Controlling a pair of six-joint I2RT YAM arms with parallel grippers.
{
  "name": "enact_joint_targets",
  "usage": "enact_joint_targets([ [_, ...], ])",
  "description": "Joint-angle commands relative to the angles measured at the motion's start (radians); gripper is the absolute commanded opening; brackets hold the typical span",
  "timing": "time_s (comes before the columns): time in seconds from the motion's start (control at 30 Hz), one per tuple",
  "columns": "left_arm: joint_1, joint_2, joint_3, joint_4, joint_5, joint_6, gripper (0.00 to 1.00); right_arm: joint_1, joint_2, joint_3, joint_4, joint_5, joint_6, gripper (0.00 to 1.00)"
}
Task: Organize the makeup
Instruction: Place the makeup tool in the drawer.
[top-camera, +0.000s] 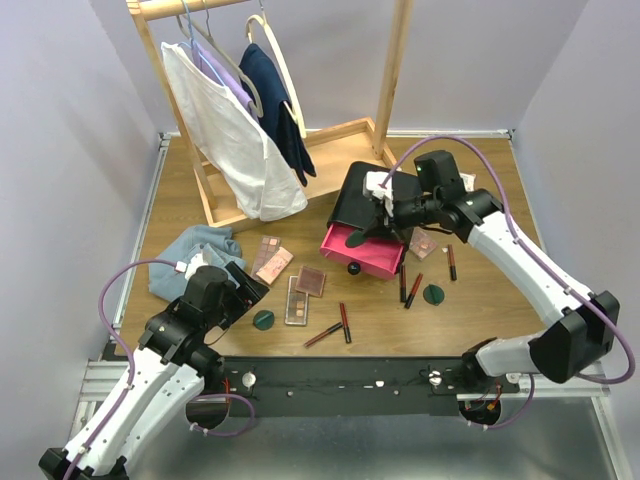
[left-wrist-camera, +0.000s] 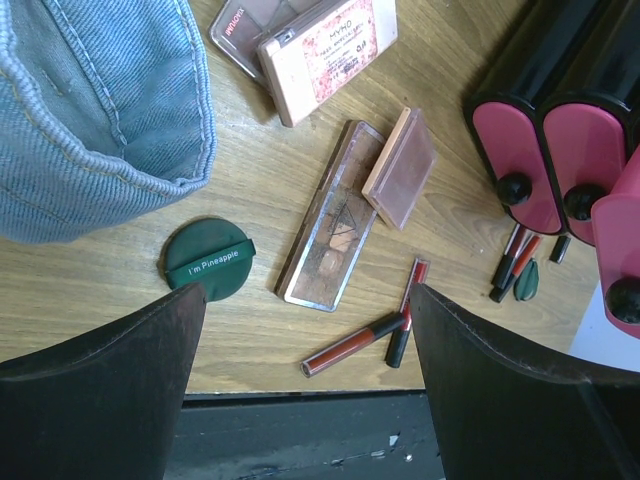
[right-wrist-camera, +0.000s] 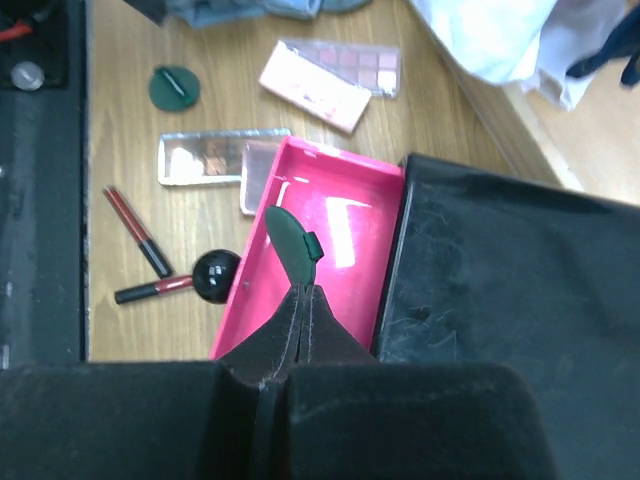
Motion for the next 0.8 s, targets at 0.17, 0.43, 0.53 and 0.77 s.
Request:
enact_joint_targets([
  [0.17, 0.004, -0.021, -0.014, -0.013, -0.039, -0.008, 0.91, 0.089, 0.097, 0.086, 0.034, 0.139, -0.026, 0.02],
  [0.43, 0.005, -0.026, -0.016, -0.016, -0.021, -0.010, 0.92, 0.112, 0.126, 0.068, 0.089, 0.242, 0.012, 0.41],
  [0.53, 0.004, -0.029, -0.008, -0.029, -0.006, -0.008, 0.92, 0.114, 0.120, 0.068, 0.118, 0.267, 0.039, 0.59],
  [0.77, 0.005, -0.027, -0.005, -0.056, 0.037, -0.028, 0.92, 0.114, 0.083, 0.146, 0.164, 0.337, 0.133, 0.78],
])
